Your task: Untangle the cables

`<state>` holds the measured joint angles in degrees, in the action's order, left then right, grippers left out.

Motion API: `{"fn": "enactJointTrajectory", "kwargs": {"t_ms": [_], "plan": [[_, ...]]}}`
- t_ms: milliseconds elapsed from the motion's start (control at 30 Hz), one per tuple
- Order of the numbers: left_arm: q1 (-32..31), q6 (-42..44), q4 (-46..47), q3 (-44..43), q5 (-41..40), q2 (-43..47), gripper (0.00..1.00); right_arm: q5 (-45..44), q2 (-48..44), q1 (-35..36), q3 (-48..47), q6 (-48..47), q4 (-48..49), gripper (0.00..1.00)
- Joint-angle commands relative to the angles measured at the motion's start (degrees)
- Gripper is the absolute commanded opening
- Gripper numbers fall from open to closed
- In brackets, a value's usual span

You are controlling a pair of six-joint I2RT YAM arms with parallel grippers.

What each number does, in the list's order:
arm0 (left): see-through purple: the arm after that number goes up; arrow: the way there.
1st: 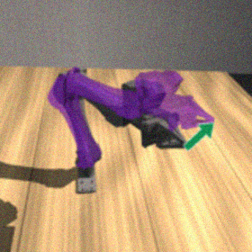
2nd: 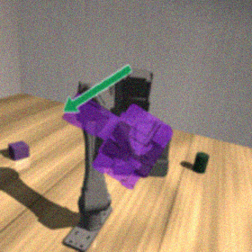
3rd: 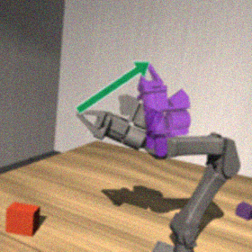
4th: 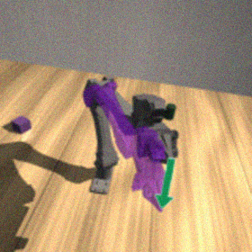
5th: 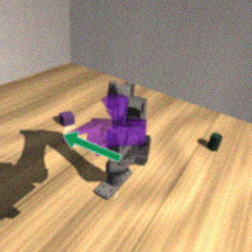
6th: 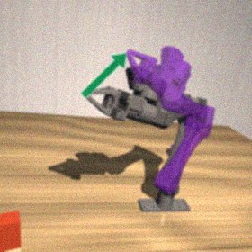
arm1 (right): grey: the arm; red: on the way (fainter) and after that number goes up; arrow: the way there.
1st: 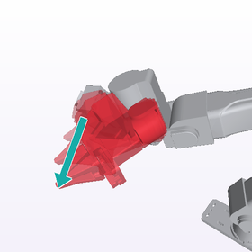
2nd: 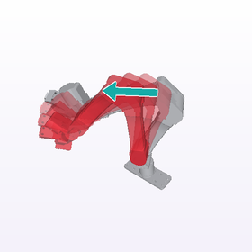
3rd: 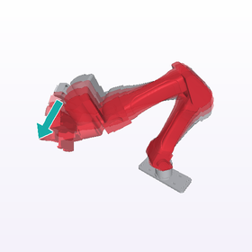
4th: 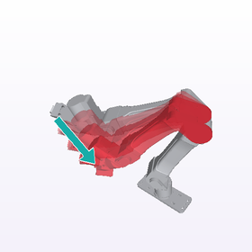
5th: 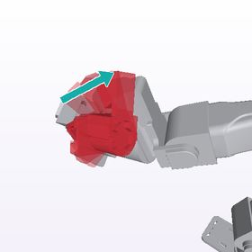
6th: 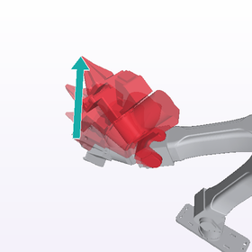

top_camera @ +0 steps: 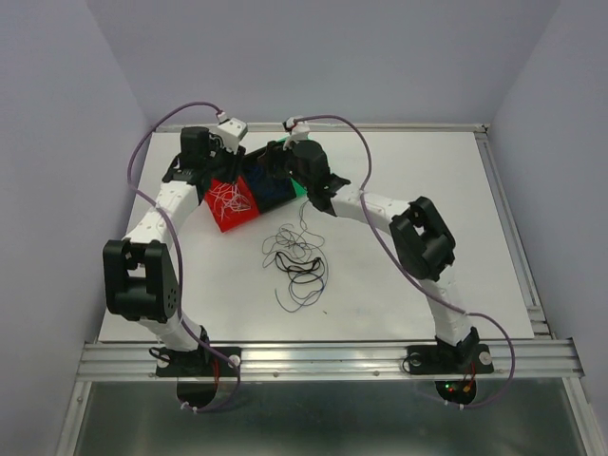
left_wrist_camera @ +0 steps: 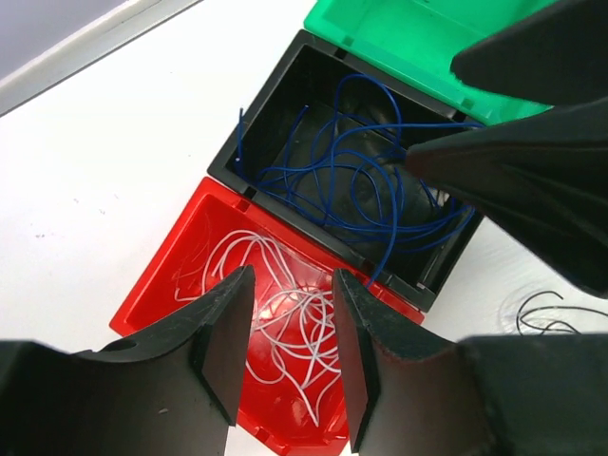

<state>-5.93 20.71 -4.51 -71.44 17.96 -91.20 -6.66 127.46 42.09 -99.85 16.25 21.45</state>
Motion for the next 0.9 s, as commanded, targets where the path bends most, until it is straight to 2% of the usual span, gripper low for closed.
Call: {"fn": "enactJointTrajectory", "kwargs": {"t_ms": [0,100,200,333,467,600,733,867], "plan": [[-0.1,3.1,0.6,2.1,3.7,3.0,0.53,-0.2,-6.9,0.7,6.0,-1.3,4.0,0.67],[-0.2,4.2,0.7,3.7,5.2,3.7,0.55,0.7,-12.7,0.7,11.7,-2.2,3.3,0.69],[-0.2,7.6,0.3,6.4,9.5,6.0,0.59,3.8,-17.9,0.7,17.1,-3.2,-2.5,0.71],[-0.8,11.5,1.2,11.3,14.3,10.8,0.62,6.3,-30.7,0.8,35.9,-3.1,-4.3,0.77],[-3.6,12.4,2.3,15.4,14.8,15.4,0.63,8.8,-37.7,1.3,46.1,-2.9,-7.3,0.84],[-6.8,13.2,2.2,17.2,15.2,17.3,0.64,9.7,-39.7,3.5,51.0,-4.1,-9.5,0.88],[-11.5,15.4,2.4,19.5,15.0,18.0,0.65,9.7,-39.7,4.9,54.9,-2.7,-9.7,0.84],[-14.2,16.3,2.8,20.5,13.1,16.8,0.65,9.1,-39.0,5.5,56.4,-1.3,-9.8,0.71]]}}
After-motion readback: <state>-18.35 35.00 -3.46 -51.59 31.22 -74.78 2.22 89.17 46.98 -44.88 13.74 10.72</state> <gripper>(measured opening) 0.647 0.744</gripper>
